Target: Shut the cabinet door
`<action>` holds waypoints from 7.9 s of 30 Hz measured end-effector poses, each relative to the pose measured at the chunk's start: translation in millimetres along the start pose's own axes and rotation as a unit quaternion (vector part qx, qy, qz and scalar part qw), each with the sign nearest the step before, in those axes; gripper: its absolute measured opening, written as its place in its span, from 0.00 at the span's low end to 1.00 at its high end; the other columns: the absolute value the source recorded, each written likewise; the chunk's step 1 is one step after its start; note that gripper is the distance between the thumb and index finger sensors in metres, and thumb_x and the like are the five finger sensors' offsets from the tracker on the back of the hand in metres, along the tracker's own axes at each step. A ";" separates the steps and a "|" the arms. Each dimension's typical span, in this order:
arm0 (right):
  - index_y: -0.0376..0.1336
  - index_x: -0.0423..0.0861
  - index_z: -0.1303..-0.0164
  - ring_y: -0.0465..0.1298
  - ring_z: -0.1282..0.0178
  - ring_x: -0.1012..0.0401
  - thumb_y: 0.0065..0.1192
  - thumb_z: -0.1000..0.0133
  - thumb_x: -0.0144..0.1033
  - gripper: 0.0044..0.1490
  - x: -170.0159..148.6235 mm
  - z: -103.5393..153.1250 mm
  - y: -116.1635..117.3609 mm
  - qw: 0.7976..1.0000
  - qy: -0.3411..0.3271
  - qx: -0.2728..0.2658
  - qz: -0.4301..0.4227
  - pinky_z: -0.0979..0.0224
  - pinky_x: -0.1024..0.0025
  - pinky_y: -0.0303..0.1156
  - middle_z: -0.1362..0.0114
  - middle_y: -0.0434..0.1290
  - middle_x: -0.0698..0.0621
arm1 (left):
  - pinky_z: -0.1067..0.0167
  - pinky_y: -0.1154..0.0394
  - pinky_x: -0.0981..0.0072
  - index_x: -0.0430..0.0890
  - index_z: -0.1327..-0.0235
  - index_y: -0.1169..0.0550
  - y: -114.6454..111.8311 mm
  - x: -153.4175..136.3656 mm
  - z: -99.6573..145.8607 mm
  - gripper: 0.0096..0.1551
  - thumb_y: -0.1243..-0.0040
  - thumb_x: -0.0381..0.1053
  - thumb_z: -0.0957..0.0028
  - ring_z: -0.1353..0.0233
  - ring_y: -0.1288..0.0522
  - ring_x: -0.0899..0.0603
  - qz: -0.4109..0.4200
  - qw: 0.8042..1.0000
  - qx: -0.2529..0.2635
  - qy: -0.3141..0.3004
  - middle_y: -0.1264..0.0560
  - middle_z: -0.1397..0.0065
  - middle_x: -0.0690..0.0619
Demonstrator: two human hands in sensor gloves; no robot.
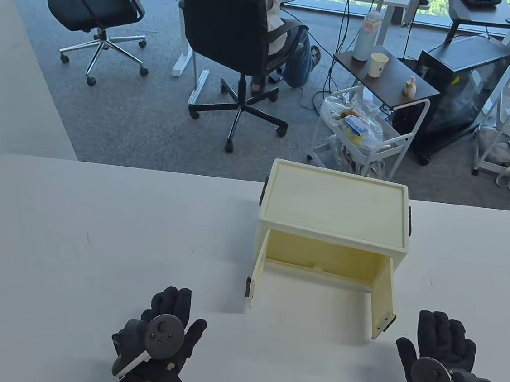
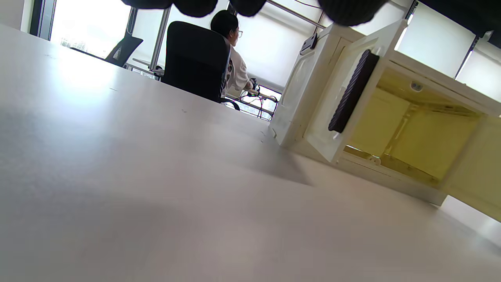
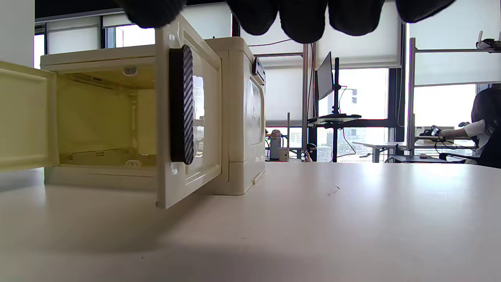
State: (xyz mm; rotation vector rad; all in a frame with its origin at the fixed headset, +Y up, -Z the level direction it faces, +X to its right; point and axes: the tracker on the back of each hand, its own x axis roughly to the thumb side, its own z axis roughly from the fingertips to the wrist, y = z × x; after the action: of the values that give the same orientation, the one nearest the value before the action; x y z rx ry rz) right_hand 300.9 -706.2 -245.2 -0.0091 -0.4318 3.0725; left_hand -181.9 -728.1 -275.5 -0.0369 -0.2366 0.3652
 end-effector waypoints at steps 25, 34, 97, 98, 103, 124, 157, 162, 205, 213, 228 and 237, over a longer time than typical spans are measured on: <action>0.47 0.34 0.17 0.53 0.20 0.29 0.47 0.36 0.54 0.47 -5.3 0.9 -0.4 1.000 0.006 -0.010 -0.029 0.26 0.24 0.53 0.16 0.51 0.28 | 0.33 0.45 0.18 0.32 0.15 0.47 -9.5 1.5 -1.8 0.45 0.55 0.60 0.34 0.20 0.46 0.16 0.019 1.000 -0.019 0.000 0.51 0.18 0.24; 0.48 0.33 0.17 0.54 0.20 0.28 0.47 0.36 0.54 0.47 -6.0 0.4 -0.6 0.999 0.000 -0.015 -0.039 0.26 0.24 0.53 0.16 0.51 0.27 | 0.33 0.43 0.19 0.32 0.16 0.45 -10.1 2.7 -3.8 0.45 0.54 0.60 0.35 0.21 0.42 0.17 0.044 0.999 -0.021 0.001 0.47 0.18 0.24; 0.50 0.33 0.18 0.54 0.21 0.27 0.47 0.36 0.54 0.47 -22.5 -1.0 -7.7 0.996 0.020 -0.025 -0.089 0.27 0.23 0.53 0.17 0.53 0.27 | 0.38 0.28 0.32 0.40 0.31 0.24 -39.1 129.1 -140.0 0.30 0.45 0.58 0.38 0.36 0.18 0.32 -0.013 0.996 -0.060 -0.058 0.22 0.32 0.37; 0.50 0.33 0.18 0.54 0.21 0.27 0.47 0.36 0.54 0.47 -22.6 -1.1 -7.6 0.995 0.020 -0.025 -0.090 0.27 0.23 0.53 0.17 0.53 0.27 | 0.38 0.28 0.32 0.40 0.31 0.24 -39.9 130.9 -141.4 0.30 0.45 0.58 0.38 0.36 0.18 0.32 -0.011 0.996 -0.060 -0.058 0.22 0.32 0.37; 0.50 0.33 0.18 0.54 0.21 0.27 0.47 0.36 0.54 0.47 -23.2 -1.6 -7.8 0.995 0.021 -0.022 -0.090 0.27 0.23 0.53 0.17 0.53 0.27 | 0.38 0.28 0.31 0.39 0.31 0.24 -45.3 142.3 -152.7 0.30 0.46 0.58 0.37 0.36 0.18 0.32 -0.005 0.997 -0.059 -0.047 0.23 0.32 0.37; 0.50 0.32 0.18 0.54 0.21 0.27 0.47 0.36 0.54 0.47 -24.1 -6.1 -4.6 0.995 0.029 -0.004 -0.094 0.27 0.23 0.53 0.17 0.53 0.27 | 0.36 0.32 0.27 0.36 0.22 0.33 -59.1 154.6 -188.0 0.38 0.47 0.58 0.37 0.30 0.23 0.27 0.025 0.996 -0.075 -0.028 0.31 0.25 0.31; 0.51 0.33 0.18 0.55 0.21 0.28 0.47 0.36 0.51 0.45 -6.0 -2.8 0.2 0.999 0.015 0.005 -0.048 0.26 0.24 0.54 0.17 0.54 0.28 | 0.34 0.40 0.20 0.33 0.18 0.40 -5.6 2.7 -11.9 0.43 0.49 0.59 0.36 0.22 0.37 0.18 0.032 0.999 0.009 0.008 0.43 0.19 0.25; 0.51 0.33 0.18 0.56 0.21 0.28 0.48 0.36 0.51 0.44 -8.0 -3.1 4.6 0.999 0.023 0.015 -0.046 0.26 0.24 0.54 0.17 0.54 0.28 | 0.34 0.41 0.20 0.33 0.18 0.40 1.3 5.8 -9.5 0.43 0.48 0.59 0.36 0.22 0.37 0.18 0.023 1.000 0.022 -0.001 0.43 0.19 0.25; 0.62 0.39 0.27 0.68 0.24 0.35 0.52 0.38 0.51 0.36 53.1 -56.9 41.8 0.993 0.026 0.072 -0.092 0.26 0.28 0.62 0.23 0.68 0.36 | 0.33 0.40 0.22 0.35 0.19 0.37 13.8 10.6 -3.0 0.40 0.48 0.58 0.36 0.23 0.36 0.20 0.025 0.999 0.033 -0.016 0.42 0.19 0.26; 0.64 0.39 0.29 0.70 0.26 0.36 0.52 0.38 0.52 0.36 80.1 -74.6 50.0 0.992 0.028 0.072 -0.096 0.27 0.29 0.63 0.25 0.70 0.36 | 0.33 0.40 0.22 0.34 0.19 0.36 14.9 6.6 -3.5 0.40 0.48 0.58 0.36 0.23 0.35 0.20 0.035 0.999 0.033 -0.009 0.41 0.19 0.26; 0.61 0.37 0.26 0.68 0.25 0.35 0.50 0.37 0.53 0.39 107.6 -118.5 63.4 0.986 0.061 0.070 -0.139 0.27 0.30 0.63 0.23 0.67 0.34 | 0.33 0.39 0.22 0.34 0.19 0.36 14.6 4.5 -5.3 0.41 0.48 0.58 0.36 0.23 0.34 0.20 0.043 0.999 0.023 0.000 0.41 0.20 0.26; 0.60 0.36 0.25 0.67 0.25 0.34 0.50 0.37 0.53 0.39 105.4 -112.0 62.5 0.988 0.049 0.067 -0.127 0.27 0.30 0.63 0.23 0.66 0.33 | 0.33 0.39 0.22 0.34 0.19 0.36 13.5 4.3 -6.2 0.41 0.48 0.58 0.36 0.23 0.34 0.20 0.037 0.999 0.019 0.001 0.41 0.20 0.26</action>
State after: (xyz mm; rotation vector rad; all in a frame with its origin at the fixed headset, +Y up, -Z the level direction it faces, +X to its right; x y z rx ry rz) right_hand 194.5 -731.3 -370.2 -0.0918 -0.2035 2.8279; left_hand -181.3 -713.9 -281.6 -0.0091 -0.2265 0.4431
